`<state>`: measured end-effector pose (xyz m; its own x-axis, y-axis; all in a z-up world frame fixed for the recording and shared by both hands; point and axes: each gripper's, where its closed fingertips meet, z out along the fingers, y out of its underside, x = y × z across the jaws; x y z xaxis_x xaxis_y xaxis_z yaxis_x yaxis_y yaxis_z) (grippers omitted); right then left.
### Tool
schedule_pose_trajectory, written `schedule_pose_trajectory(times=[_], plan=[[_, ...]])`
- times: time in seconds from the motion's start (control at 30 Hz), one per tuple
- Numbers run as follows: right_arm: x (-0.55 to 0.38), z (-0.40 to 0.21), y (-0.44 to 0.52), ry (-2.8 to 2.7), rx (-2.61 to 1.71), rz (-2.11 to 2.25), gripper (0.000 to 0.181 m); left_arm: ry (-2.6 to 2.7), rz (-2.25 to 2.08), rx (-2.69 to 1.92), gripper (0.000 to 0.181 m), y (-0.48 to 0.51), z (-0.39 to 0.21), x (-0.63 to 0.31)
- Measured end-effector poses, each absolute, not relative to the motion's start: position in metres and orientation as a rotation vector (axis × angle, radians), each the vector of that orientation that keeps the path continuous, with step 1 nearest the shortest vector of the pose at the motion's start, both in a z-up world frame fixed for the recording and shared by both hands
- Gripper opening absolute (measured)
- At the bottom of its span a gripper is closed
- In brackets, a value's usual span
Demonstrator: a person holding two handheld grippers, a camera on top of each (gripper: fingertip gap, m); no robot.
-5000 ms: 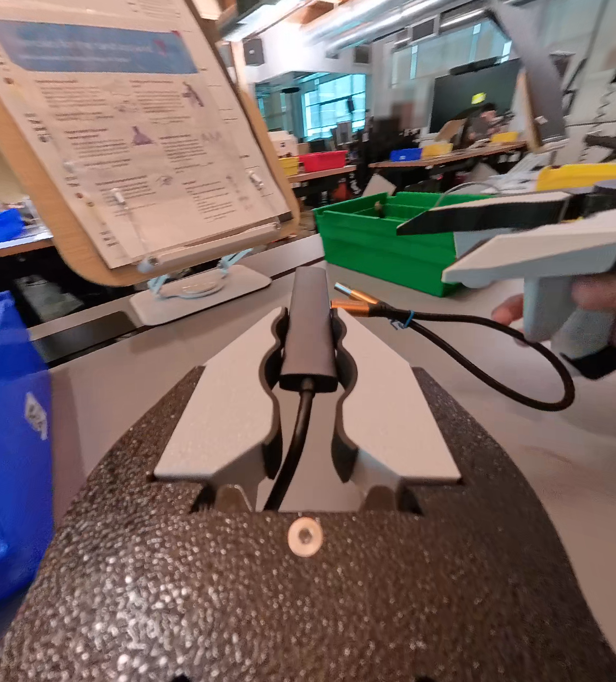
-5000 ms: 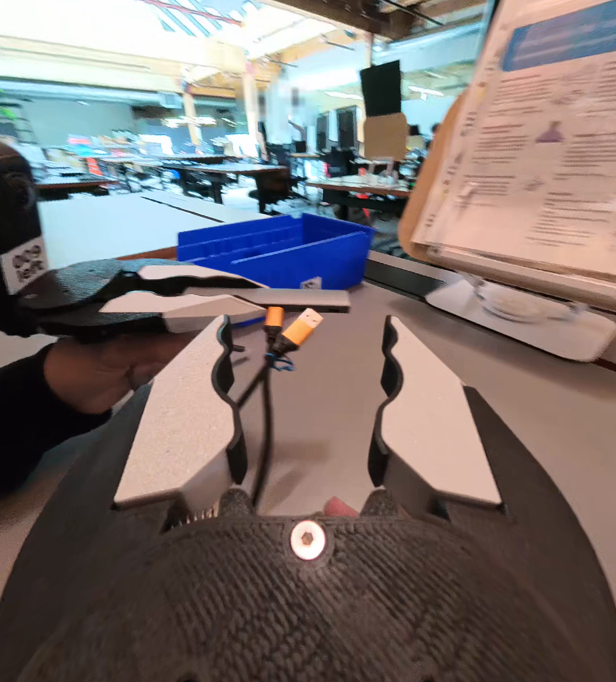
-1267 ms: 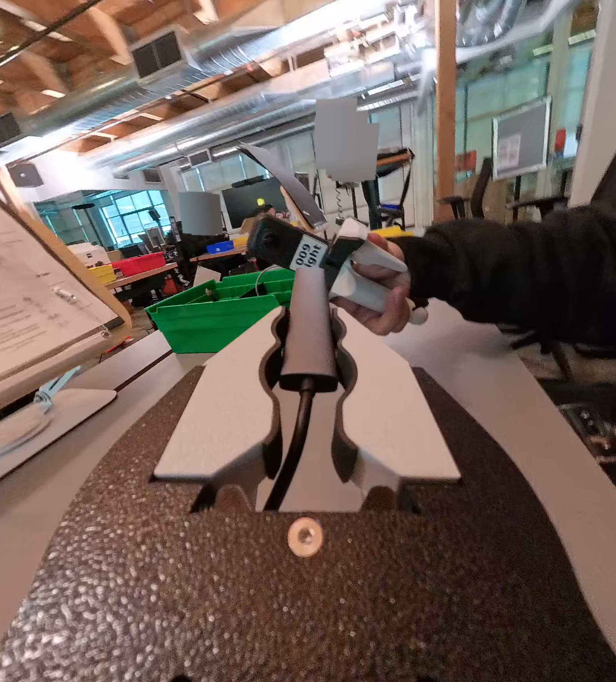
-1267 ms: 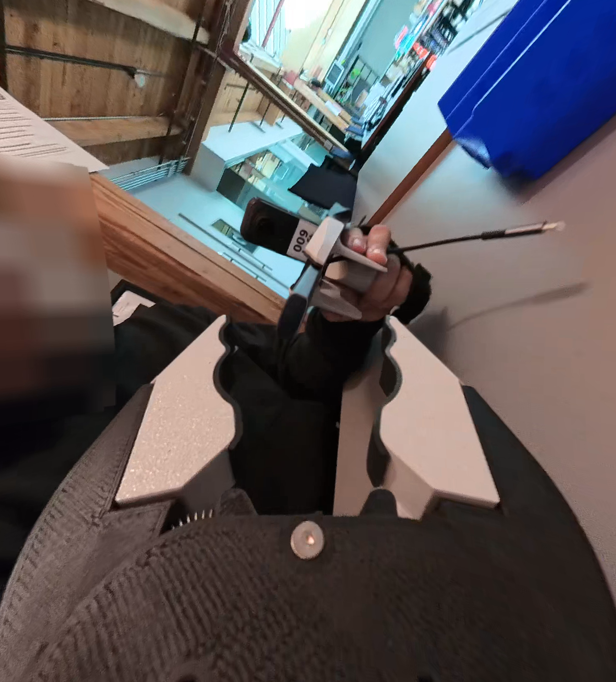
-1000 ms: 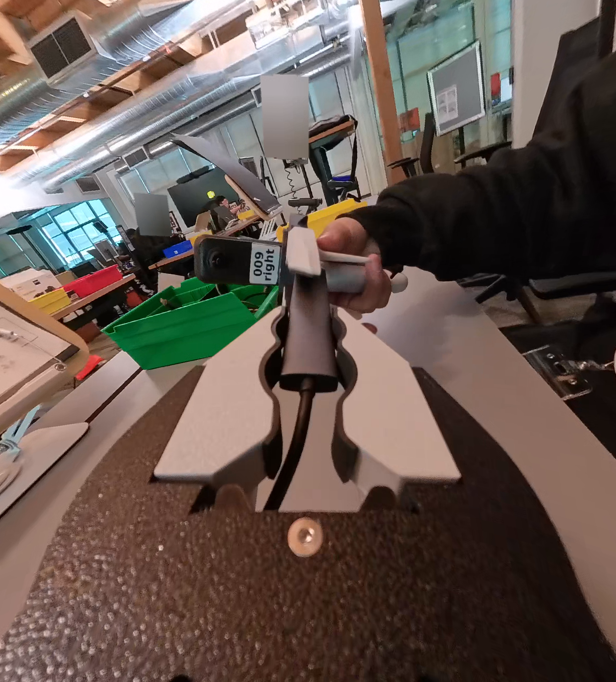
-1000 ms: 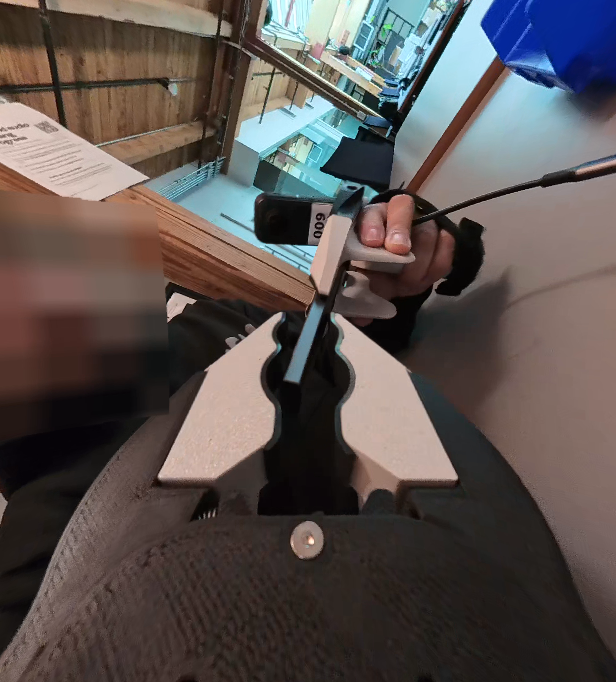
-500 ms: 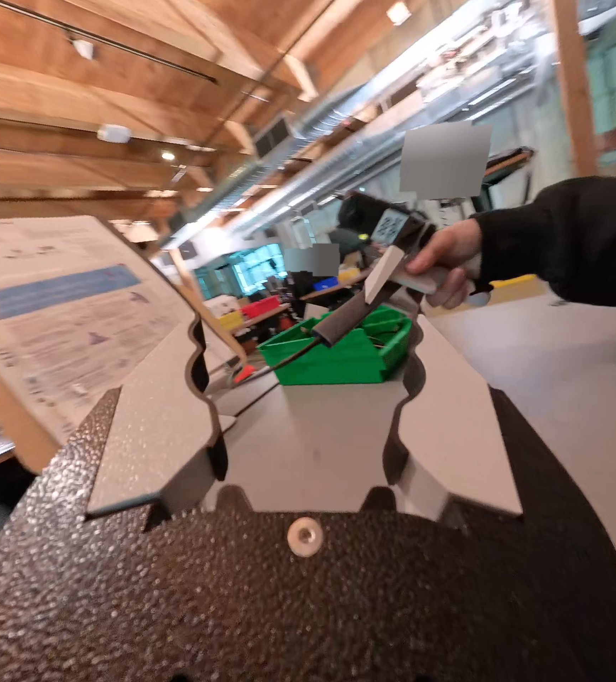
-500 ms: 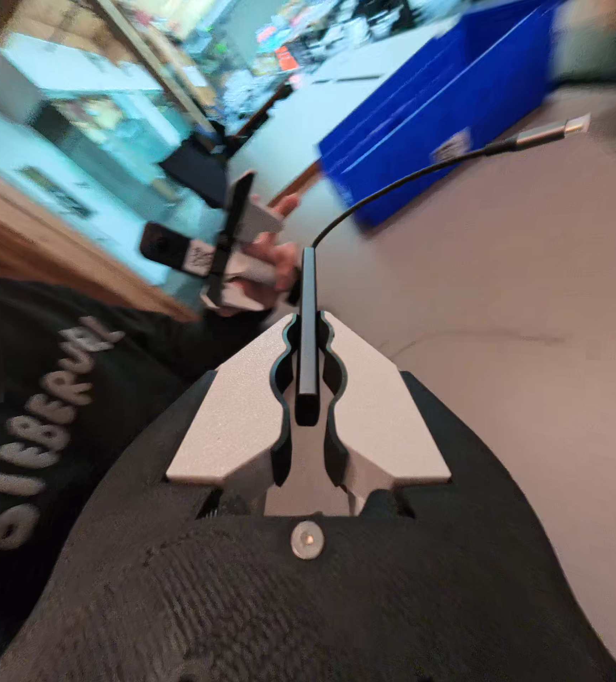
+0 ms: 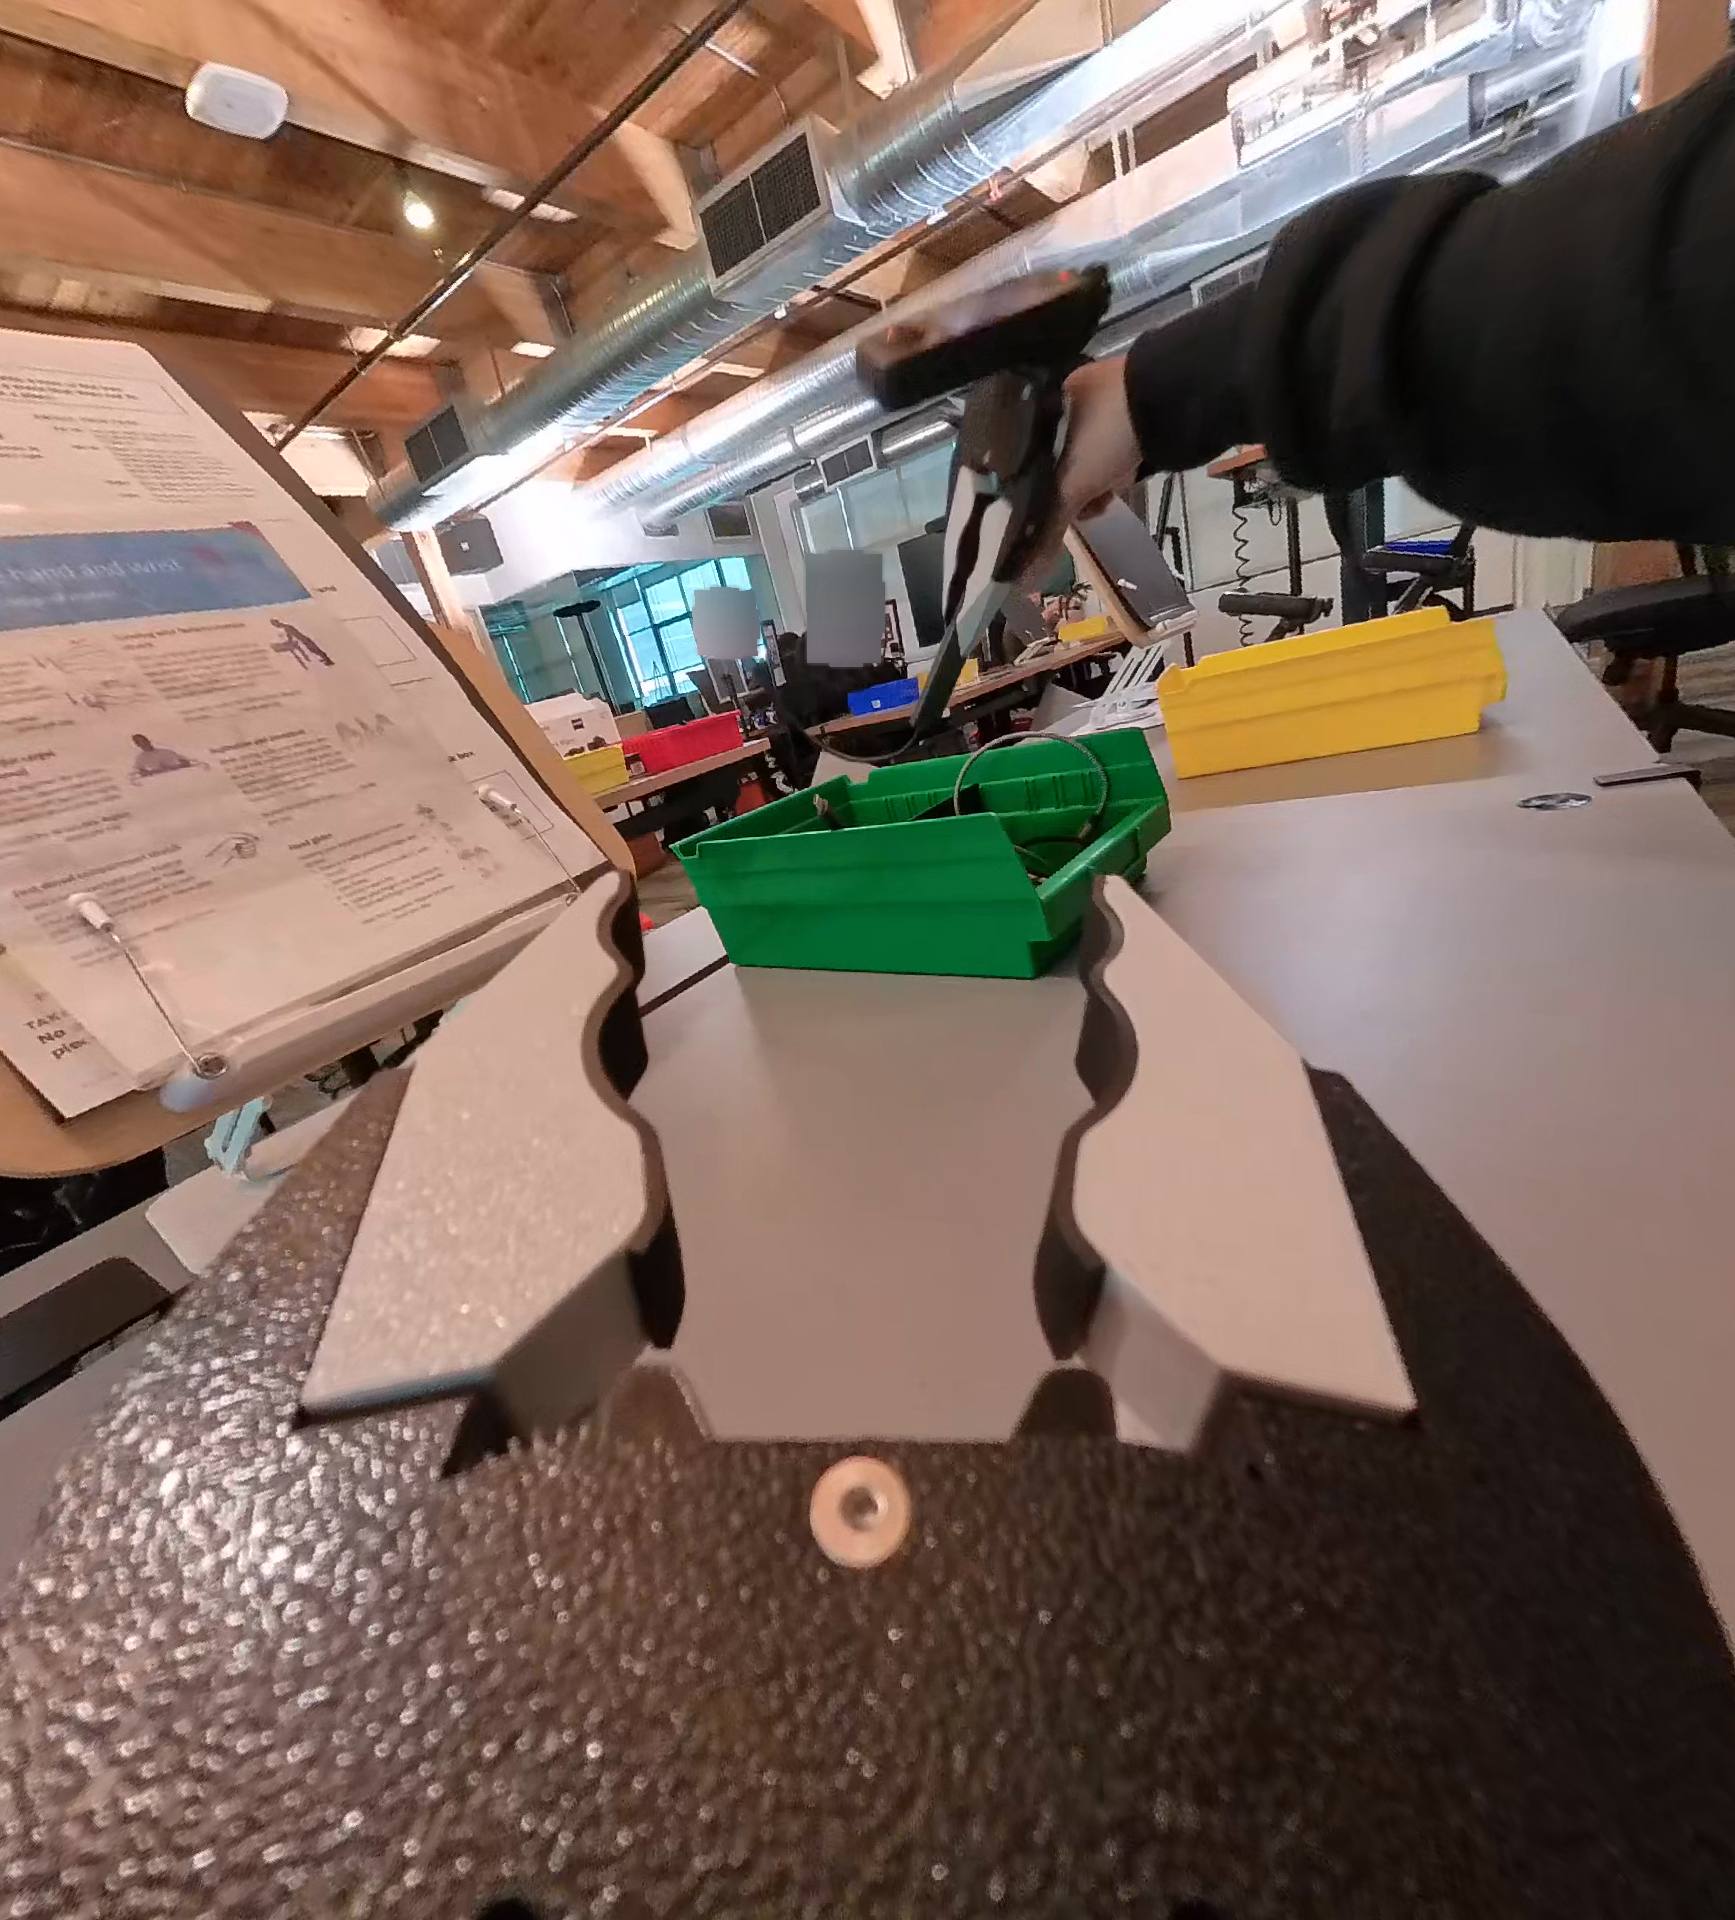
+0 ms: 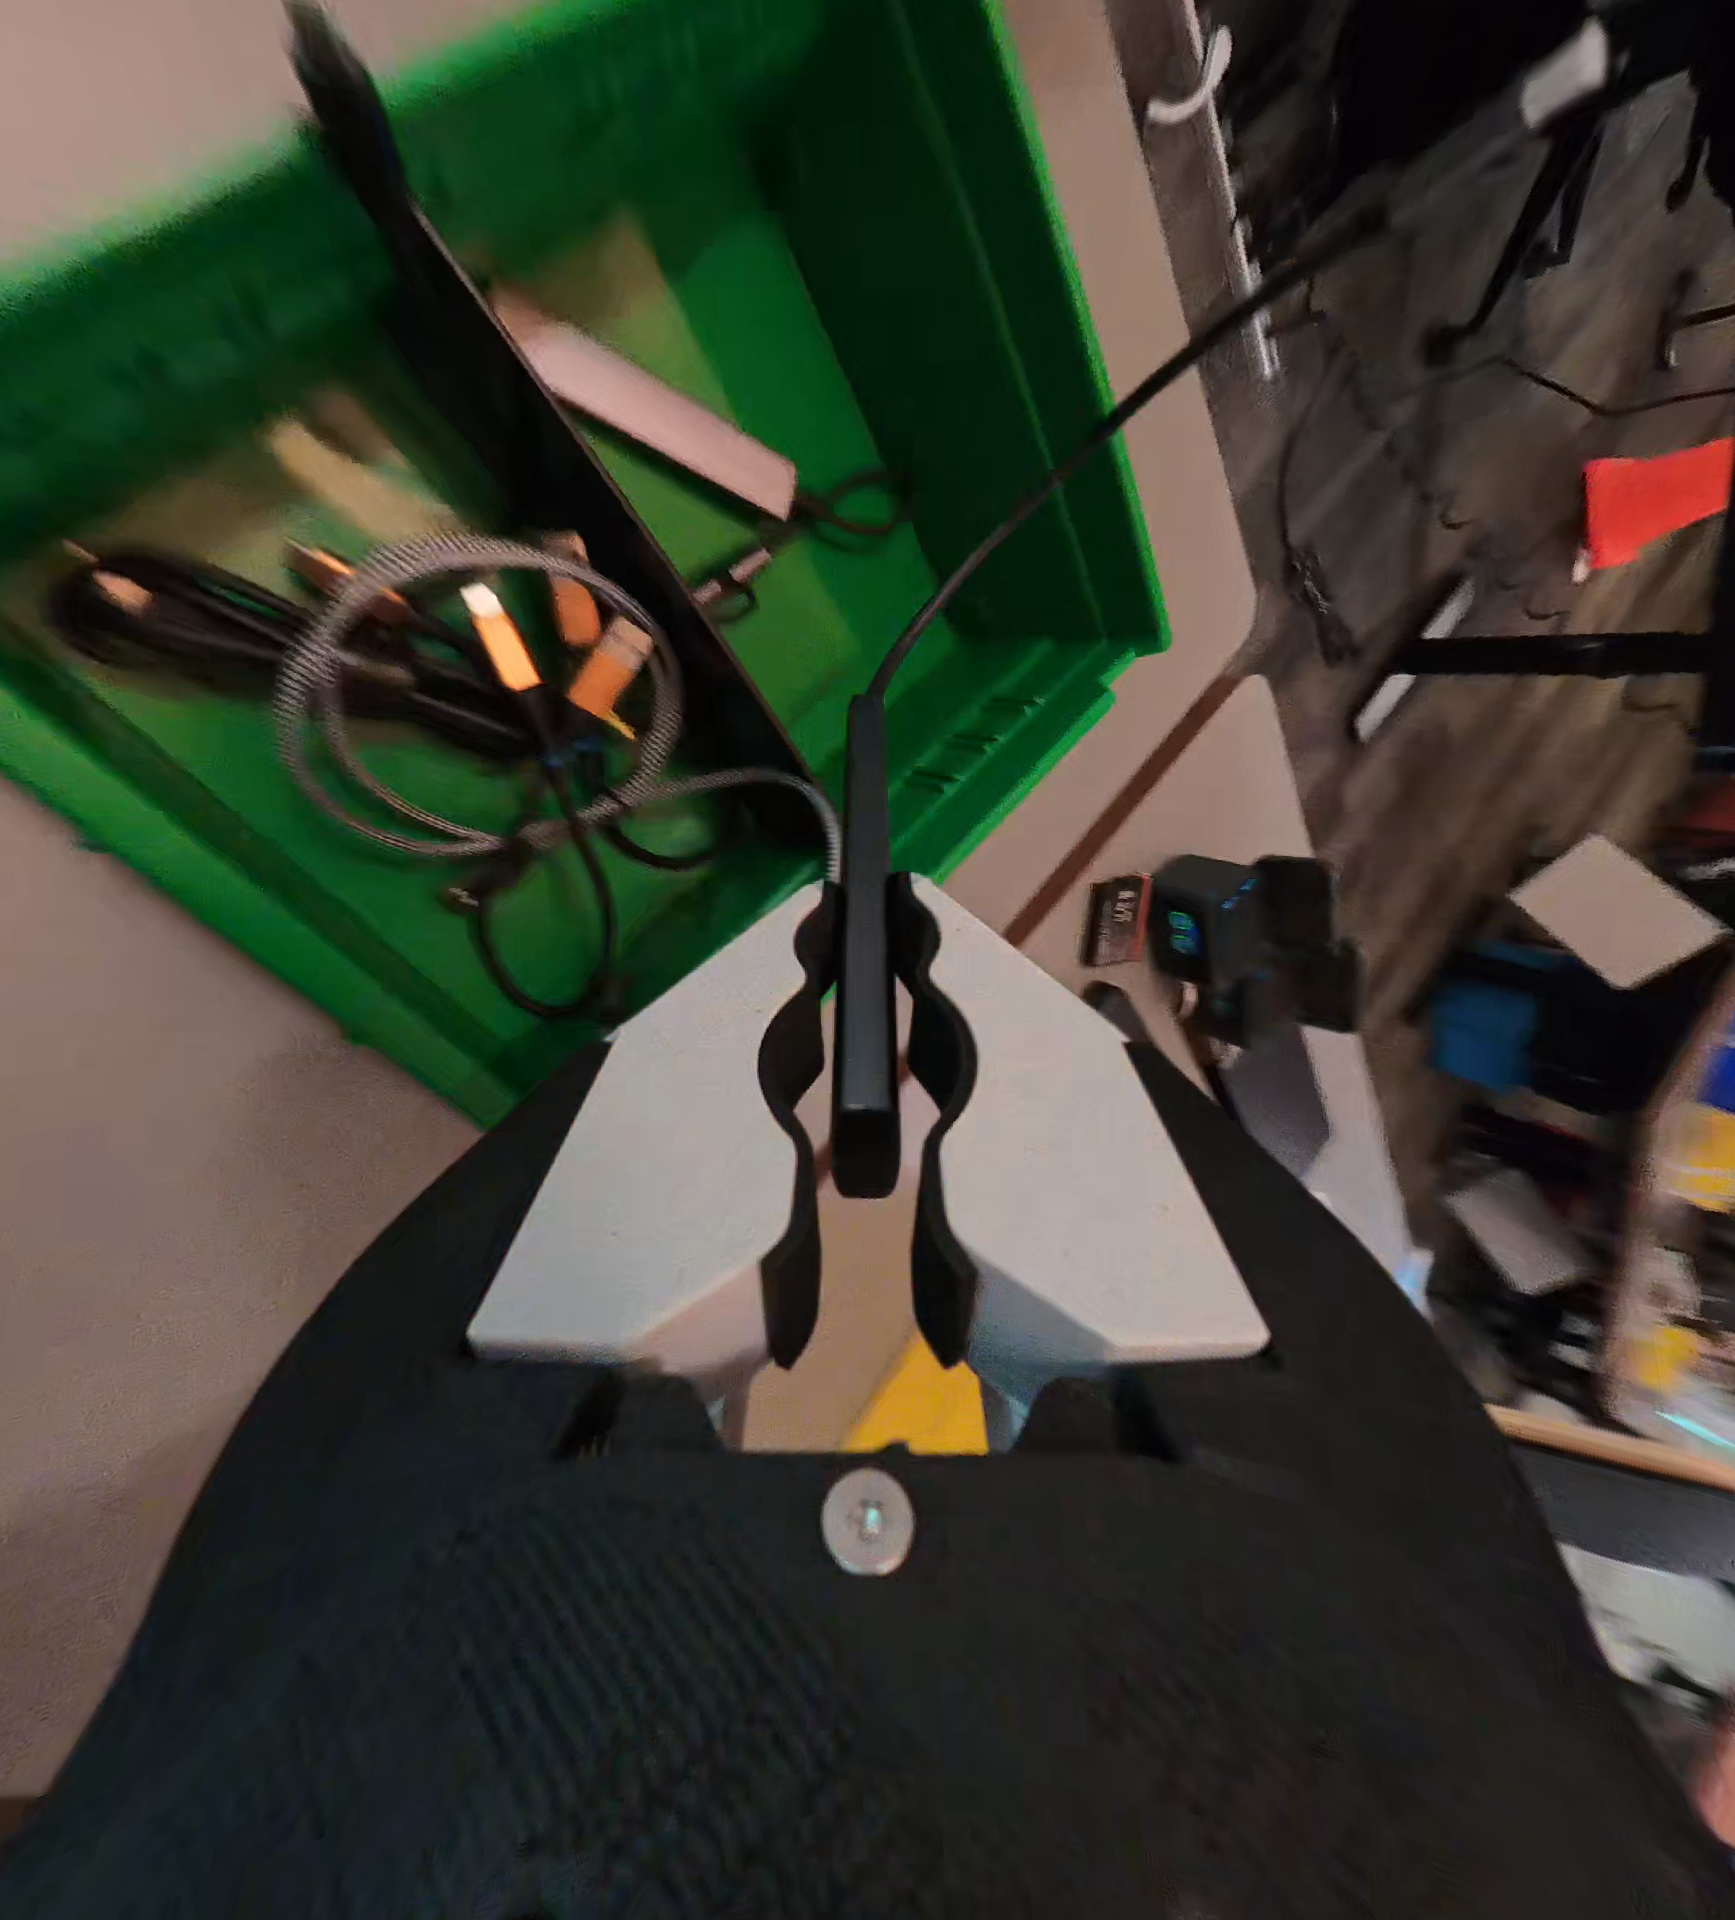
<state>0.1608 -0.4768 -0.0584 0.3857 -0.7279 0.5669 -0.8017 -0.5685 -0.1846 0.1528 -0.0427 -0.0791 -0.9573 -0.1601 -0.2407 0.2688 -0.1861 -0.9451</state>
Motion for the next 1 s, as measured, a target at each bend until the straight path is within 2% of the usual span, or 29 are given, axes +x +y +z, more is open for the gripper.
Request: schedule_pose_trajectory(times=[0.03, 0.23, 0.37, 0.53, 0.8, 1.0], plan=[[0.167, -0.064, -0.484, -1.307, 2.51, 0.927, 0.008, 1.8, -2.224, 0.122, 0.081, -0.042, -0.079, 0.153], [0.198, -0.099, -0.498, -1.101, 2.566, 0.875, 0.008, 1.802, -2.264, 0.063, 0.075, -0.038, -0.08, 0.16], [0.2, -0.119, -0.51, -1.091, 2.544, 0.719, 0.008, 1.783, -2.306, 0.076, 0.056, -0.036, -0.076, 0.157], [0.215, -0.136, -0.522, -1.247, 2.505, 0.667, 0.009, 1.887, -2.337, 0.081, 0.059, -0.042, -0.084, 0.152], [0.255, -0.132, -0.527, -1.334, 2.468, 0.87, 0.048, 1.946, -2.328, 0.111, 0.06, -0.047, -0.091, 0.147], [0.239, -0.131, -0.531, -1.38, 2.427, 0.86, 0.051, 1.96, -2.313, 0.109, 0.06, -0.048, -0.094, 0.147]])
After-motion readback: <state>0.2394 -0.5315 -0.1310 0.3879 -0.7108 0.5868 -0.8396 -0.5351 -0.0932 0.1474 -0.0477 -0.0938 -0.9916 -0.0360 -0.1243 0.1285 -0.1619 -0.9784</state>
